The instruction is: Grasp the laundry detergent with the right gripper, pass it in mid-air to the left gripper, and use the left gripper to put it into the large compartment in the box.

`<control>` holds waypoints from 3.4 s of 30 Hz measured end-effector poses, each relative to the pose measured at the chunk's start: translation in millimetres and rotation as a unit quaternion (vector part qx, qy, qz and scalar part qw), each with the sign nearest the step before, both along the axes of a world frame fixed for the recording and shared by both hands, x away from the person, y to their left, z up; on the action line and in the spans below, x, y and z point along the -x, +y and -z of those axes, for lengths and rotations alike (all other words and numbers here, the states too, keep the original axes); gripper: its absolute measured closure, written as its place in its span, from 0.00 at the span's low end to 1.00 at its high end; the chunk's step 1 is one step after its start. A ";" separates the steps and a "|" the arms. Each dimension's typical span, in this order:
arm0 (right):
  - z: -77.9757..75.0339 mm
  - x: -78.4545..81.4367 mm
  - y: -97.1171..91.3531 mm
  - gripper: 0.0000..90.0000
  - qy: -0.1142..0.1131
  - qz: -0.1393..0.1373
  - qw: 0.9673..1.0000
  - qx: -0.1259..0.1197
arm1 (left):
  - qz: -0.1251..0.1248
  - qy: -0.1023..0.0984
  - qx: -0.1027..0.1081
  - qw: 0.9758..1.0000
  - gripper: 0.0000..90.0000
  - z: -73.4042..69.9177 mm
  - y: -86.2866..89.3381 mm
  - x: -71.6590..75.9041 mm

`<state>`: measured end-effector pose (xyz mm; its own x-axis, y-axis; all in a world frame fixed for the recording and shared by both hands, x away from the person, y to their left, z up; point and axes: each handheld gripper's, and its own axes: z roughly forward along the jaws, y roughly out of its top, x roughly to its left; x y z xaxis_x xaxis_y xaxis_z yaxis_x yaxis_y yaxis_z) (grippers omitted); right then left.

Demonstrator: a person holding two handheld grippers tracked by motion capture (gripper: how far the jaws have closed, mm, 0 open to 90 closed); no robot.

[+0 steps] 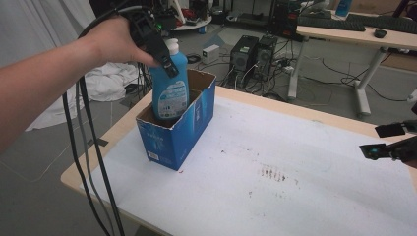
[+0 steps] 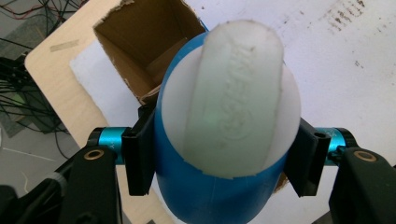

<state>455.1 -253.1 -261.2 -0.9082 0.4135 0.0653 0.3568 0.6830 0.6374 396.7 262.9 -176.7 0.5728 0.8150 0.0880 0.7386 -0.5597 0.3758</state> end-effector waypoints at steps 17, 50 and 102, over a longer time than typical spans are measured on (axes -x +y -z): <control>1.8 -0.4 -4.5 0.14 0.004 0.005 1.000 0.003 | 0.013 0.045 -0.014 0.999 0.42 63.5 -1.0 -1.0; 7.3 2.2 -9.8 0.14 0.010 0.009 1.000 0.003 | 0.034 0.075 -0.028 0.996 0.41 106.6 -0.2 -6.3; 2.2 9.0 -18.3 0.14 0.005 0.009 1.000 0.004 | 0.093 0.049 -0.059 0.993 0.21 46.1 -8.5 2.4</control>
<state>446.1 -271.4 -263.4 -0.9003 0.4296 0.0707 0.3745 0.6812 0.6290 394.3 254.5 -222.7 0.7228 0.6817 0.1131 0.6483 -0.7256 0.2304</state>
